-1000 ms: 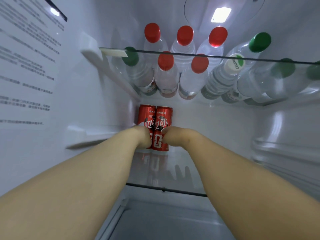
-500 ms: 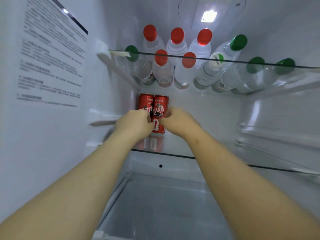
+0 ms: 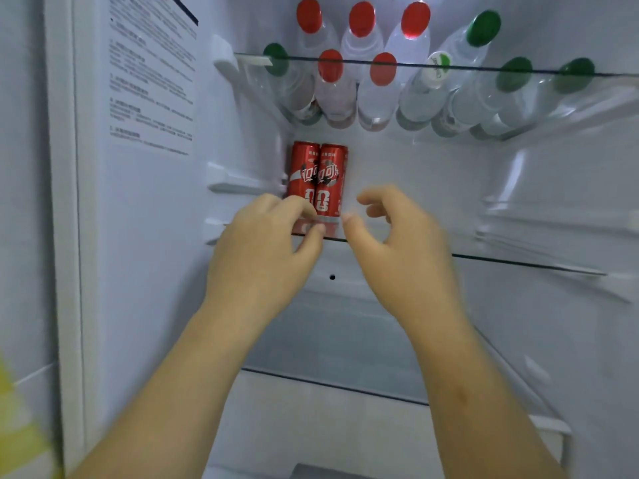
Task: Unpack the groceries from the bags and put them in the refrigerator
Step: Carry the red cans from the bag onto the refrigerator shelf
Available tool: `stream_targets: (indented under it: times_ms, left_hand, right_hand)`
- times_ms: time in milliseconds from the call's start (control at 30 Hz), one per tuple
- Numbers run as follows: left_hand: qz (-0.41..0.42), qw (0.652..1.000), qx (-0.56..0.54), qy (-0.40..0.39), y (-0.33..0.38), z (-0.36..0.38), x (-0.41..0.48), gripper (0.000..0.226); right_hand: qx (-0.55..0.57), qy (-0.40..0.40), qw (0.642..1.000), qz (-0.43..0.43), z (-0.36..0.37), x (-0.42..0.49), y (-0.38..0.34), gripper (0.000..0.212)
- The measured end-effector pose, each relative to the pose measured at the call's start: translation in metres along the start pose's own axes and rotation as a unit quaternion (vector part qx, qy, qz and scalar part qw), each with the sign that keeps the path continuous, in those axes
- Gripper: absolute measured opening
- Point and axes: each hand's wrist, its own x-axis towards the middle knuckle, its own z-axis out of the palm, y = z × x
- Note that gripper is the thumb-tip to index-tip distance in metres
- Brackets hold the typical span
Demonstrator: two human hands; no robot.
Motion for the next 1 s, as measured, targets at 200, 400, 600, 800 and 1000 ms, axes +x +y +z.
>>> stream_targets:
  times_ms: [200, 400, 600, 800, 1000]
  left_hand:
    - [0.0, 0.998, -0.053, -0.04, 0.002, 0.002, -0.055, 0.027]
    - [-0.011, 0.981, -0.118, -0.156, 0.002, 0.027, -0.113, 0.023]
    - [0.042, 0.94, -0.184, -0.285, 0.021, 0.034, -0.172, 0.026]
    - [0.121, 0.866, -0.288, -0.392, 0.07, 0.026, -0.233, 0.028]
    - [0.208, 0.772, -0.356, -0.483, 0.147, 0.0, -0.298, 0.028]
  right_hand:
    - [-0.002, -0.009, 0.999, 0.035, 0.004, -0.061, 0.02, 0.029]
    - [-0.052, -0.031, 0.983, 0.171, 0.006, -0.134, 0.035, 0.03]
    - [-0.108, 0.009, 0.943, 0.315, -0.013, -0.215, 0.028, 0.027]
    - [-0.161, 0.071, 0.887, 0.428, -0.06, -0.301, 0.004, 0.024]
    - [-0.232, 0.149, 0.791, 0.546, -0.125, -0.396, -0.033, 0.028]
